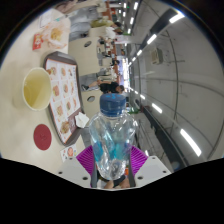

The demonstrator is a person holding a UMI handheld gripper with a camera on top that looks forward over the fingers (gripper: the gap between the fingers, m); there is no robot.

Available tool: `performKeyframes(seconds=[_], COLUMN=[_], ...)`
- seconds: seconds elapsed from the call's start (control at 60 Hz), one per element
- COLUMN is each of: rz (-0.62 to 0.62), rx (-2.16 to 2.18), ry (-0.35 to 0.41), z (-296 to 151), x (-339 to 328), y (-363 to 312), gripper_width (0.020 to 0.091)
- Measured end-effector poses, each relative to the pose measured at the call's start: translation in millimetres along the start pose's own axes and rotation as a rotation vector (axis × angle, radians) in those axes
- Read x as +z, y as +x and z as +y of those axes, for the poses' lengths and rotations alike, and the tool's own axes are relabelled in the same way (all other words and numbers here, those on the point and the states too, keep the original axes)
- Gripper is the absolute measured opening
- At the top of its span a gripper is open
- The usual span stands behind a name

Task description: Pour water

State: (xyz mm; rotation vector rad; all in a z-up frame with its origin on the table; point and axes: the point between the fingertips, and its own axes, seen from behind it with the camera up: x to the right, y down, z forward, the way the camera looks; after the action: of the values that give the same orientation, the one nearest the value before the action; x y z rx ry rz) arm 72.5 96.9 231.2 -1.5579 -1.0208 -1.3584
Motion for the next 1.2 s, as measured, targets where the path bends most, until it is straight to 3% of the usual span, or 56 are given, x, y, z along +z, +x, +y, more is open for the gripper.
performKeyframes(seconds=[0.233,0.433,0.617,0.8,0.983,1.2], rz=[0.046,-0.011,-0.099,-0.237,-0.438,-0.584], rx=[-0.557,-0.562,-0.124,0.520,1.033,1.252], ry=[0.065,0.085,0.060,0.099,0.019,-0.024], z=[-53.4,-61.1,-51.4,-51.4,-38.2,-34.8], x=[12.6,7.3,7.2,6.3,21.1,35.1], y=[-47.9,-64.1,-40.8,-14.5,-58.0,-130.1], gripper_width=[0.0432,0.0430,0.0429,0.0431,0.0433,0.0434])
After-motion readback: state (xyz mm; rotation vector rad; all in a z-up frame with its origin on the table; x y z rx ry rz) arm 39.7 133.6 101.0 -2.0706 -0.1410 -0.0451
